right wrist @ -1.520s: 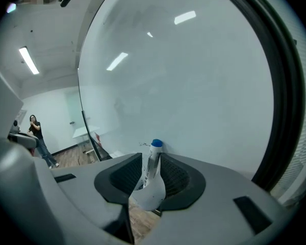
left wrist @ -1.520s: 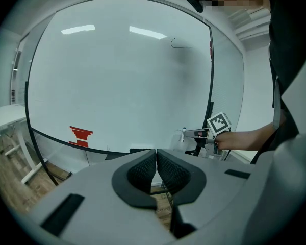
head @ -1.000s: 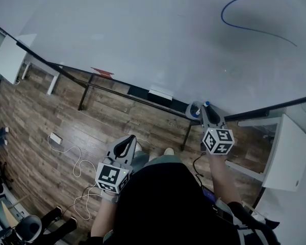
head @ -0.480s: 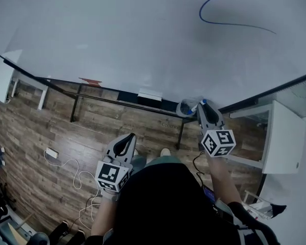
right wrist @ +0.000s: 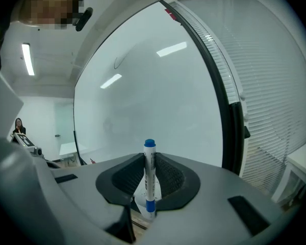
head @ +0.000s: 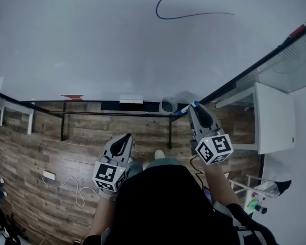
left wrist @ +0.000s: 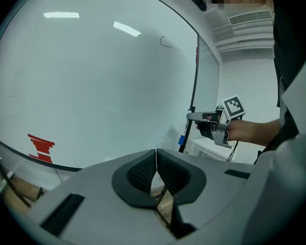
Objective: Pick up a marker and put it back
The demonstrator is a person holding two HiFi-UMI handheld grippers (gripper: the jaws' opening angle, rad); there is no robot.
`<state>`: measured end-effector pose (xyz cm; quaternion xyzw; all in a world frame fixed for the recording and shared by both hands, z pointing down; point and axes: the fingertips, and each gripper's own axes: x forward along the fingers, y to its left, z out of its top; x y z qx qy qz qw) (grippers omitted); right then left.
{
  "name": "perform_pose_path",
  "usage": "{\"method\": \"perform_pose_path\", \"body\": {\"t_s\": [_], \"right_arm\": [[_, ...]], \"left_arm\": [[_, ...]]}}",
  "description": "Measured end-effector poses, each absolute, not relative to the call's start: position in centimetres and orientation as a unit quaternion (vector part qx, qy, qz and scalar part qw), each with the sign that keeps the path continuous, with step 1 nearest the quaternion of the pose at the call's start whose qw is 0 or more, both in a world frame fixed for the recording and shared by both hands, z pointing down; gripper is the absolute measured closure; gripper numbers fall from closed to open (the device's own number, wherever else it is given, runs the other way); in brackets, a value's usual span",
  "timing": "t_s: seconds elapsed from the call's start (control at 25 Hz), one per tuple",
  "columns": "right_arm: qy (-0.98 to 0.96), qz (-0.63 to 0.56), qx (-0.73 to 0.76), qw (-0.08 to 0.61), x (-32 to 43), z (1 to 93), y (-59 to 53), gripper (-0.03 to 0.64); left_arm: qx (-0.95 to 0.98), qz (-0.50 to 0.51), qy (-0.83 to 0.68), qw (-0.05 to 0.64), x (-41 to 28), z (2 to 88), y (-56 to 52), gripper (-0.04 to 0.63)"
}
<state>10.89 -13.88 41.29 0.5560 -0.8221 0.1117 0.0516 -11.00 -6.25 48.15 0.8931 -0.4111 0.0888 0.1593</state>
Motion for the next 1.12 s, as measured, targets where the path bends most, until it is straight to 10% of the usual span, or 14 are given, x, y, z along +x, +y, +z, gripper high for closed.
{"method": "perform_pose_path", "body": {"t_s": [1.12], "right_arm": [[-0.765, 0.164, 0.617, 0.086, 15.7, 45.5, -4.6, 0.525]], "left_arm": [[0.947, 0.11, -0.274, 0.126, -3.1, 47.9, -7.6, 0.572]]}}
